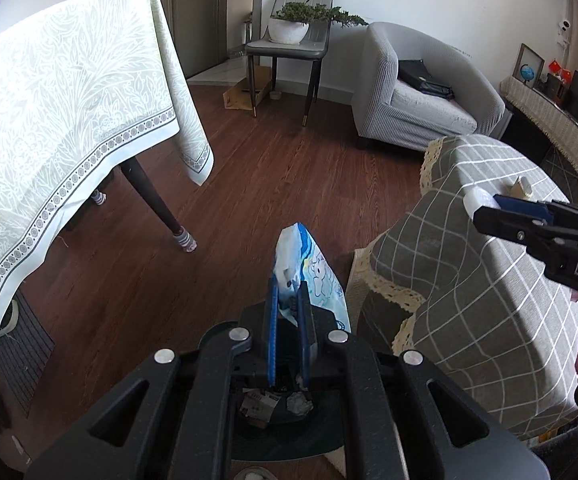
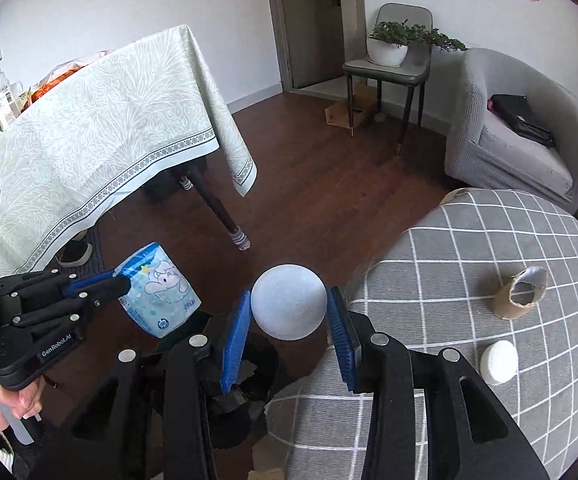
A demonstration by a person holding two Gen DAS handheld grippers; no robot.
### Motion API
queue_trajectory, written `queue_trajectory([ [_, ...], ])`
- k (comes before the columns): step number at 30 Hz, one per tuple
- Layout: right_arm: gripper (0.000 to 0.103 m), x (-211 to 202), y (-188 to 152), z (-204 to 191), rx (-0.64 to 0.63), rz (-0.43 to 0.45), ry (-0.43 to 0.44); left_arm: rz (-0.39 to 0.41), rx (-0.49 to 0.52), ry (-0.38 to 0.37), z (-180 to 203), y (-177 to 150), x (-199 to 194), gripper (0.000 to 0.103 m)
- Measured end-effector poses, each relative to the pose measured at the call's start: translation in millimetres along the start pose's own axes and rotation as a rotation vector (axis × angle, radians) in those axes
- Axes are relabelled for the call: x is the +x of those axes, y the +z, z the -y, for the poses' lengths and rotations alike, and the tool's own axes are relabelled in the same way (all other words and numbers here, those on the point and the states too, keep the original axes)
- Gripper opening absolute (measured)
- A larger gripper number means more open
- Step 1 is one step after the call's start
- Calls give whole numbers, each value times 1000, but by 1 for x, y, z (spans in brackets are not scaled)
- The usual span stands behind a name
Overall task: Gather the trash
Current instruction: 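Carry the wipes pack into the teal bin and open the left tool while the right tool carries the ball, then lower the white ball into the teal bin and open the right tool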
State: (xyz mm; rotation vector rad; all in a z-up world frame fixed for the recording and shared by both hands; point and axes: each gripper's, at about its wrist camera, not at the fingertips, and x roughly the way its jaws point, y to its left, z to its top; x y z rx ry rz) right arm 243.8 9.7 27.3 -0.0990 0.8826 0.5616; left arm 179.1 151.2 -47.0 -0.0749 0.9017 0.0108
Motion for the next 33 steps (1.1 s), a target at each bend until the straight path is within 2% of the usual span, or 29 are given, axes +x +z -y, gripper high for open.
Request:
queue_trajectory([
  [6, 40, 24, -1, -13, 50, -38, 91, -104, 30, 30, -14, -21, 30, 10],
  [17, 40, 85, -14, -52, 19, -173, 95, -291, -12, -6, -45, -61, 76, 10],
  [27, 39, 153, -48, -77, -34, -350, 72, -442, -5, 2, -59, -97, 110, 11],
  [33, 39, 183, -65, -81, -52, -433, 55, -473, -7, 30, -67, -108, 120, 22],
])
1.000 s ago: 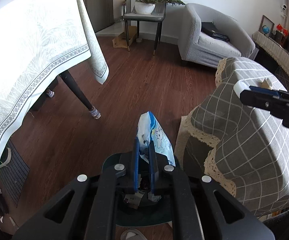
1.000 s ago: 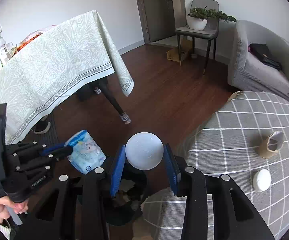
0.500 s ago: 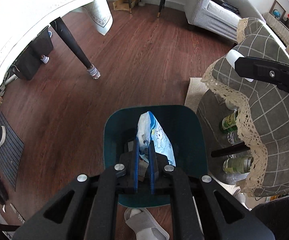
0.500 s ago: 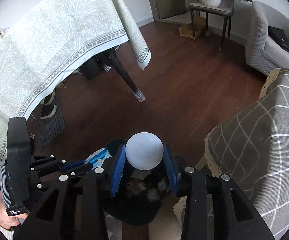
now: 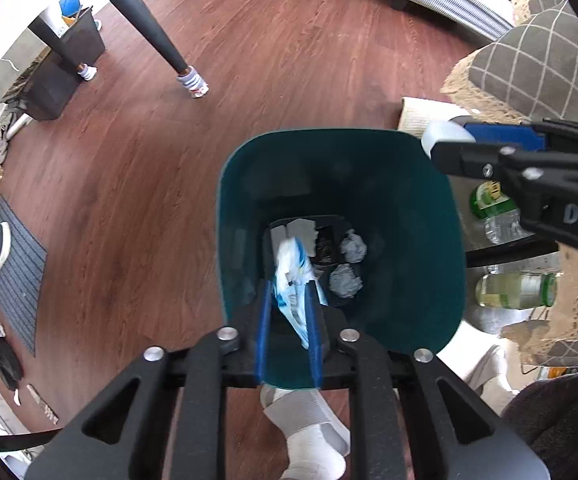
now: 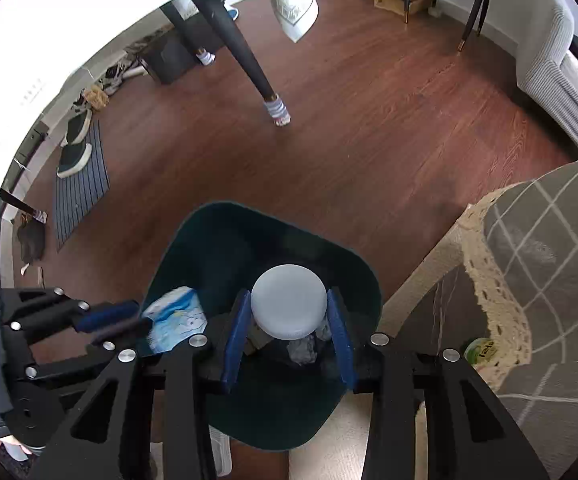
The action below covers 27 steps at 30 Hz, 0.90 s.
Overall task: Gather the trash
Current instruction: 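Lower the white ball into the teal bin and open the right tool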
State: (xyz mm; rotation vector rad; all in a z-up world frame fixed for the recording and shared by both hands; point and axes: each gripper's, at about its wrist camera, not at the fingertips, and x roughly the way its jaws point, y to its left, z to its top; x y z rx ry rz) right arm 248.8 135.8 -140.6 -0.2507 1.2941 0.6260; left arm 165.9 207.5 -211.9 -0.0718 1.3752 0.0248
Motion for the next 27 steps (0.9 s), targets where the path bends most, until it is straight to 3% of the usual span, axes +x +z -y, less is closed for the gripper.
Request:
queue_trajectory([
  [2, 39, 10, -2, -1, -7, -23, -4, 8, -9, -4, -3, -1, -2, 37],
  [11, 39, 47, -9, -6, -25, -99, -18, 79, -27, -14, -17, 0, -19, 64],
  [15, 39, 63, -18, -7, -54, -133, -26, 111, -58, -5, -24, 5, -31, 64],
  [25, 40, 88, -30, -9, -112, -194, -35, 287, -134, -39, -39, 20, -92, 65],
  [26, 41, 88, -30, -11, -120, -196, -33, 302, -142, -44, -40, 21, -97, 65],
  [27, 50, 88, -32, -12, -128, -201, -29, 313, -148, -50, -41, 23, -103, 65],
])
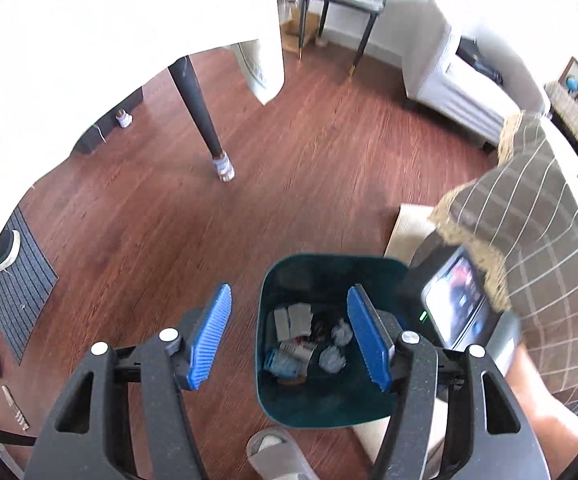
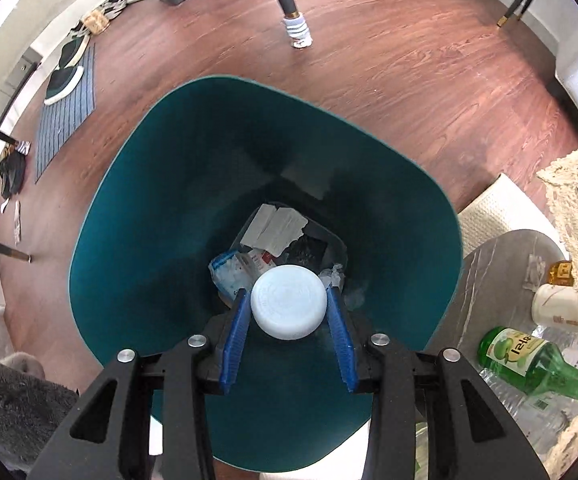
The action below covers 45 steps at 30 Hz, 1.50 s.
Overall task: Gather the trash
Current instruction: 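Lower the white ball into the teal bin and open the right tool, then move both tools from the bin back over the table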
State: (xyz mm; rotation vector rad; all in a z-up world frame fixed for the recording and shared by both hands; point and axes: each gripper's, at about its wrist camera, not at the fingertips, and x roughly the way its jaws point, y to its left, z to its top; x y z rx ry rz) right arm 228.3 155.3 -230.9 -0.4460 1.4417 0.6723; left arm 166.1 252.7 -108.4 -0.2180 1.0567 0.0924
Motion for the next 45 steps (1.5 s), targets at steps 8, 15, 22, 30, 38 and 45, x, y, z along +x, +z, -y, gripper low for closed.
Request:
queue_trajectory([
  [8, 62, -14, -10, -20, -82, 20, -10, 98, -22, -47, 4, 23, -40, 66],
  [15, 62, -45, -22, -25, -105, 76, -14, 216, 38, -61, 37, 36, -72, 71],
  [22, 62, -100, -33, -13, -77, 194, -7, 328, 90, -98, 75, 48, -99, 74],
  [30, 62, -182, -50, 2, -50, 381, -28, 427, 176, -105, 115, 61, -117, 77],
  [38, 62, -249, -78, 30, -2, 534, -96, 456, 229, -114, 147, 71, -119, 77],
  [45, 65, -278, -100, 73, 76, 608, -217, 446, 249, -135, 172, 79, -108, 80],
])
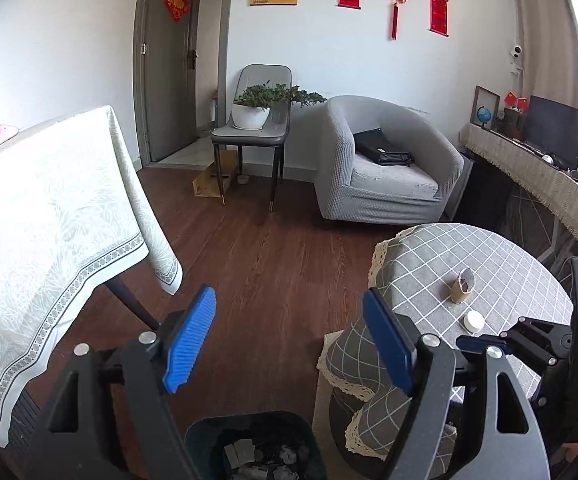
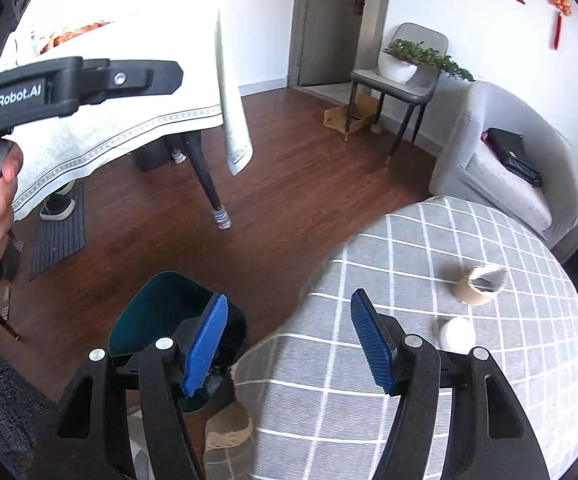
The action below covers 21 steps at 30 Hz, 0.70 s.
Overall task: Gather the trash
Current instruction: 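Move both tools from the bin back over the table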
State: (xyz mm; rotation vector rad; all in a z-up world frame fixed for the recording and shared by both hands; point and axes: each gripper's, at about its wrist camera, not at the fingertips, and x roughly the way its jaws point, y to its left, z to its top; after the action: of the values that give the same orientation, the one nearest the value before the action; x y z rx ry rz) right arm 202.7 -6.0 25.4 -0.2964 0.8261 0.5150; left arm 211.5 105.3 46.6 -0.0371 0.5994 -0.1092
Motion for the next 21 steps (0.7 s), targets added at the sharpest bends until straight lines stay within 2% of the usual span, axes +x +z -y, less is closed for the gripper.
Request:
queue_trajectory([
  [9, 65, 8, -13, 60, 102, -17, -71, -32, 38, -34, 31, 3, 32, 80],
  [21, 65, 22, -32, 102, 190, -45, -123, -92, 68, -100, 63, -4, 69, 75],
])
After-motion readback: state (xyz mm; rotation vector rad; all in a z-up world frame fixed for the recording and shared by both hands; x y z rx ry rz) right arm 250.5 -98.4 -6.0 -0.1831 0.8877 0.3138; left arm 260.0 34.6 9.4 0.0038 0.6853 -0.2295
